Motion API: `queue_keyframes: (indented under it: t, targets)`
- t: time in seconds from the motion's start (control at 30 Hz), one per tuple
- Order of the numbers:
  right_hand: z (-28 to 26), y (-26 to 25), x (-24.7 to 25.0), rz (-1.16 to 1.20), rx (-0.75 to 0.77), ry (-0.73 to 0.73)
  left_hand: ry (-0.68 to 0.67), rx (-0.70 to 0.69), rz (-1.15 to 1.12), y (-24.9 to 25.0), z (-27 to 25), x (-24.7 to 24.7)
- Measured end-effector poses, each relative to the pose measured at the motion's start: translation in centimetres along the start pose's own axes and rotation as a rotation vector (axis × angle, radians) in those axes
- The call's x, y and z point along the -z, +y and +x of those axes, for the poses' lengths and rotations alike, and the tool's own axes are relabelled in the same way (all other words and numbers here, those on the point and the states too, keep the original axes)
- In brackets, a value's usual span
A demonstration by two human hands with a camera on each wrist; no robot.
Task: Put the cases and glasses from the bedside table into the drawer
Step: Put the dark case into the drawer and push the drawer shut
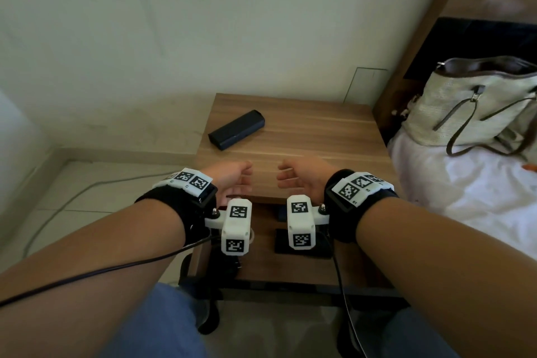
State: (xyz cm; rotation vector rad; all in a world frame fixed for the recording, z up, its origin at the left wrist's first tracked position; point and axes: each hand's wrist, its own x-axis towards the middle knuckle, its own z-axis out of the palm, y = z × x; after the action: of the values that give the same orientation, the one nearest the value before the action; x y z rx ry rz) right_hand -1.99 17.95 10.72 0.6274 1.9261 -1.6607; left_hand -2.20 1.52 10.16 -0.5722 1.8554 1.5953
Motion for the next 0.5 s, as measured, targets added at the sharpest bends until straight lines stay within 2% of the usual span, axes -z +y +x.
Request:
queue_keyframes:
  t: [0.17,0.37,0.5]
  targets:
    - [1.1,-3.0,-0.4,-0.022,0.039,0.046,0.118,-0.039,-0.124,1.9,1.7,1.6]
    - [3.8,-5.9,-0.6,-0.108,0.057,0.015,0.163,-0.039,-0.218,4.0,4.2,3.2]
    - [6.7,-7.0,-0.5,-0.014,0.121,0.078,0.221,-0.028,-0.217,5.7,6.1,4.2]
